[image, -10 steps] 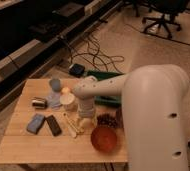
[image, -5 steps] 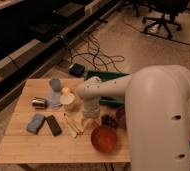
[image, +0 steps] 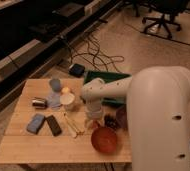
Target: Place pepper in paper cup
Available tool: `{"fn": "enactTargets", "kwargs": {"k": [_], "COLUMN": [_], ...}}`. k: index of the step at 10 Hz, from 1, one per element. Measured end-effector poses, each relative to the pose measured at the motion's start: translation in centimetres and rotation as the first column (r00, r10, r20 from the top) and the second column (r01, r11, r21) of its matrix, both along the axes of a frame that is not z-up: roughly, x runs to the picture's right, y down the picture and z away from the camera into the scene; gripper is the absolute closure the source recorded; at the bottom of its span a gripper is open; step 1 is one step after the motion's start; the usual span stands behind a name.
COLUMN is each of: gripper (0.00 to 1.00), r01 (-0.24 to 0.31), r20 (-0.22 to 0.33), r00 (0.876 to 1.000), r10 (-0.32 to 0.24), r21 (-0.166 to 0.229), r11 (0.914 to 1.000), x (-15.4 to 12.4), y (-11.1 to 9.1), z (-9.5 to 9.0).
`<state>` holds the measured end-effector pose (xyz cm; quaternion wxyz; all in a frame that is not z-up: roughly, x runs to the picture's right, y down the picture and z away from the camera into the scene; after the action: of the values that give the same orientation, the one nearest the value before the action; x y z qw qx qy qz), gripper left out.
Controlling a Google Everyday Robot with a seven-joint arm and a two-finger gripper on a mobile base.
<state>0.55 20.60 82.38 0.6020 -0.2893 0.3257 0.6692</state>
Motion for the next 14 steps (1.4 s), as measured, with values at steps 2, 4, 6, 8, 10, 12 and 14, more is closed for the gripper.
{"fn": "enactTargets", "kwargs": {"k": [2, 4, 6, 8, 10, 12, 14], "gripper": [0.35, 0.35, 0.42, 0.62, 0.84, 1.0, 1.0], "r01": [0.001, 0.004, 0.007, 0.009, 0.011, 0.011, 0.008], "r20": [-0.008, -0.012, -0.006, 0.004, 0.005, 0.004, -0.006], "r00": [1.0, 1.0, 1.0, 1.0, 1.0, 1.0, 1.0], "r10": [-0.001, -0.004, -0.007, -0.009, -0.011, -0.011, -0.008], "r21": [0.004, 0.008, 0.011, 0.013, 0.013, 0.012, 0.006], "r11": [1.0, 1.0, 0.9999, 0.9999, 0.9999, 0.9999, 0.9999], "x": [0.6, 1.1, 1.2, 0.8, 0.6, 0.5, 0.4], "y": [0.3, 0.7, 0.9, 0.9, 0.8, 0.7, 0.3], "z": [0.4, 1.1, 1.6, 2.0, 2.2, 2.2, 2.1]}}
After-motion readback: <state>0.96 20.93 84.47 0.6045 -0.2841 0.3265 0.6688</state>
